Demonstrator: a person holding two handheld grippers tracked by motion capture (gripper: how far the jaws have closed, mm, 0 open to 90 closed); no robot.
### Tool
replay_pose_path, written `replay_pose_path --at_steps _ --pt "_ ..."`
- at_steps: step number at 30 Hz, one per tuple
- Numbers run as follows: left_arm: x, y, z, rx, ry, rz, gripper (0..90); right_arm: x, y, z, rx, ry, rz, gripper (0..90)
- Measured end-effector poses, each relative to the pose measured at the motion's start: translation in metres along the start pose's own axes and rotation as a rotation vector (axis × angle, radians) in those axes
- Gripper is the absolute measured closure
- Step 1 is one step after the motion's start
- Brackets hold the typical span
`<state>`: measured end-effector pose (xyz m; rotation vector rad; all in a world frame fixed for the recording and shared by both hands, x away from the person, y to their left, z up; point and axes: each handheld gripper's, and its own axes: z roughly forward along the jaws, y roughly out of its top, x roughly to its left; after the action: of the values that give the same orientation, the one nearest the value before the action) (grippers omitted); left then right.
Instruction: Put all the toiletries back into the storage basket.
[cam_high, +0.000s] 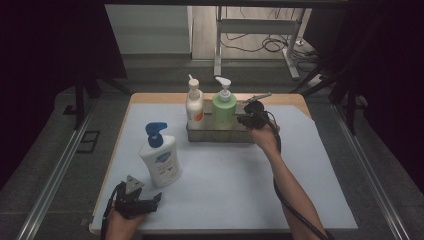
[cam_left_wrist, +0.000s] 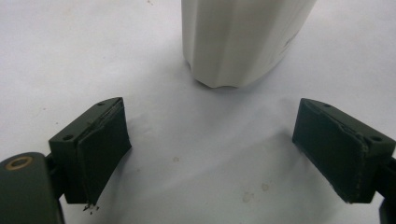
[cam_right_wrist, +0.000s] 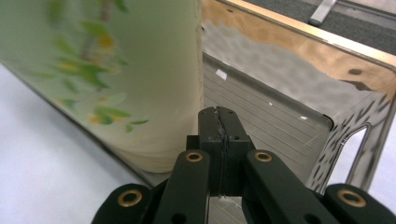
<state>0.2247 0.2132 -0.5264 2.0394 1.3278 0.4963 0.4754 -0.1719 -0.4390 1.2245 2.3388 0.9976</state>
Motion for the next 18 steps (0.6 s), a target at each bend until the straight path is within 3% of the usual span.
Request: replay_pose_path --at_steps 5,13,18 --pt "0.0 0.0 0.0 0.0 0.0 0.0 10.2 -0.002 0.0 0.01 0.022 -0.005 0.022 89.5" --pt "0.0 0.0 0.0 -0.001 -0.001 -0.001 10.2 0.001 0.002 0.021 0.055 0.01 0.014 89.5" --pt "0.0 0.0 0.0 0.002 -0.001 0.002 10.2 -0.002 0.001 0.023 0.061 0.03 0.042 89.6"
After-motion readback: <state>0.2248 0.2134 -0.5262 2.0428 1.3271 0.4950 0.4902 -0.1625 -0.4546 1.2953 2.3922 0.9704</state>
